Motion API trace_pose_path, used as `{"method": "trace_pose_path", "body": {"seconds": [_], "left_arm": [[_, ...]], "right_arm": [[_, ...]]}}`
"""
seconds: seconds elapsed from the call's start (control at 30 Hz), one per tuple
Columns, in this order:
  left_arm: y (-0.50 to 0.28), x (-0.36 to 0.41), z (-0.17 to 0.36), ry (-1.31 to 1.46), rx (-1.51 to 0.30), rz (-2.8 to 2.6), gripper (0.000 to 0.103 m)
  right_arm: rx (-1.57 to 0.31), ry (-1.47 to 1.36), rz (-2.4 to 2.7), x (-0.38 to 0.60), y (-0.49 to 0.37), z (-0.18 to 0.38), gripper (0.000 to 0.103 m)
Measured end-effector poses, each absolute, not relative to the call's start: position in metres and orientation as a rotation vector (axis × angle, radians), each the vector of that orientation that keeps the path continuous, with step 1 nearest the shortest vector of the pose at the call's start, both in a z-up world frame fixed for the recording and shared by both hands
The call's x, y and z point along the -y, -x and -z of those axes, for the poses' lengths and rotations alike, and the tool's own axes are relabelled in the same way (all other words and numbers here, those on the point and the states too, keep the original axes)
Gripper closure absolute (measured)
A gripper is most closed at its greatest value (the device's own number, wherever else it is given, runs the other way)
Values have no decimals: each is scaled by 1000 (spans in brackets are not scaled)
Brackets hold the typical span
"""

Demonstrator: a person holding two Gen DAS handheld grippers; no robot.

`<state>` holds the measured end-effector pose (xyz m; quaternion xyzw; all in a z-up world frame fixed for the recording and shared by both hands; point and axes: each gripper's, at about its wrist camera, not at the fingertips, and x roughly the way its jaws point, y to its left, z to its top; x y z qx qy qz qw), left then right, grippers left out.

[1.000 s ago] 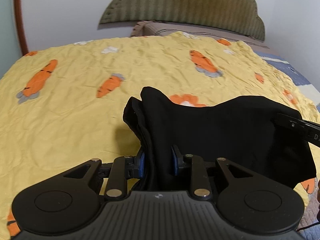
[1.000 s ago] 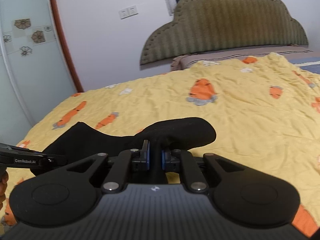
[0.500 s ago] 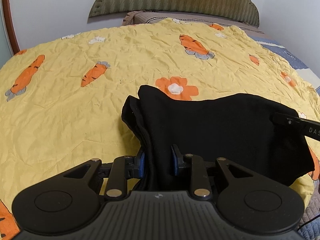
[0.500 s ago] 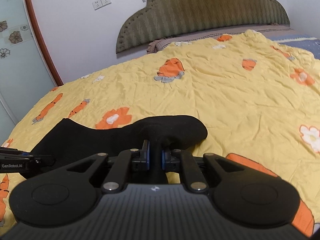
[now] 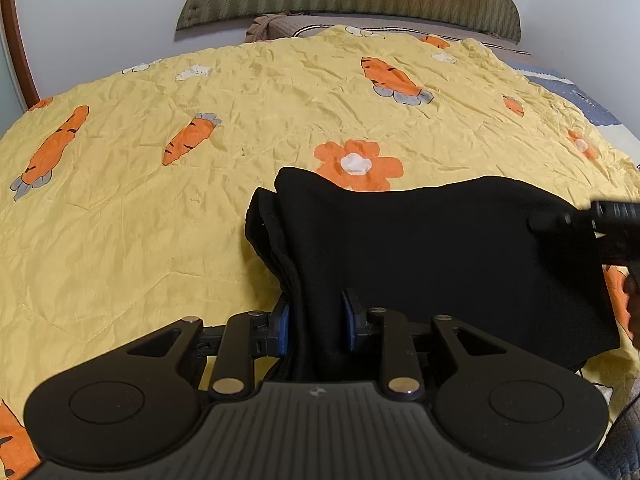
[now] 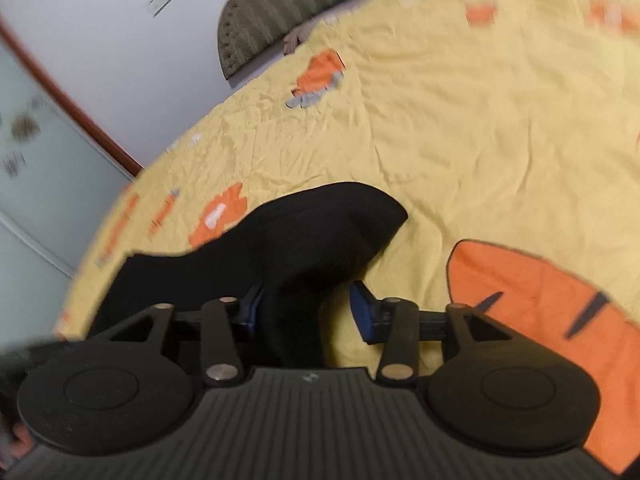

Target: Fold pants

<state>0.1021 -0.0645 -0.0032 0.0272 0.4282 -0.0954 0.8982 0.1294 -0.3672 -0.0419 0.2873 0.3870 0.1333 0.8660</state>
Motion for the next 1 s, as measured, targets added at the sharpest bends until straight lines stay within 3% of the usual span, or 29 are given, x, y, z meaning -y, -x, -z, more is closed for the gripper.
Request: {"method": "trace_pose_path", "body": {"seconds": [0.1, 0.2, 0.27, 0.3, 0.47, 0.6, 0.7, 0.77, 0.8, 0.87, 1.0], "left_arm": [[-102, 64, 3, -52, -889, 196, 79], [-104, 62, 4, -36, -890, 192, 78], [-103, 61, 4, -27, -884, 192, 78], [-103, 62, 5, -31, -883, 191, 78], [-104, 63, 9, -33, -890, 187, 78], [-102, 61, 8, -35, -888, 197, 78], [-100, 63, 10, -67, -885, 203, 77], [-97, 62, 11, -76, -877, 209, 76], [-97, 60, 12, -74, -877, 213, 76], [-98, 55, 14, -50, -886, 219, 76], [-98, 50, 16, -22, -889, 230, 76]], "right_arm": [[-820, -770, -308, 383, -149, 56, 52], [-804, -835, -306, 385, -166, 60, 53], [-790, -798, -275, 382, -175, 55, 78], [-780, -754, -265, 379, -179, 49, 84], [-732, -466, -225, 357, -189, 31, 89], [-761, -426, -169, 357, -194, 48, 85], [-744, -399, -120, 359, -188, 42, 70], [-726, -320, -49, 358, -184, 38, 47], [-710, -265, 5, 355, -180, 32, 43], [-646, -143, 63, 345, -163, 17, 49], [-562, 23, -43, 318, -115, -8, 50]]}}
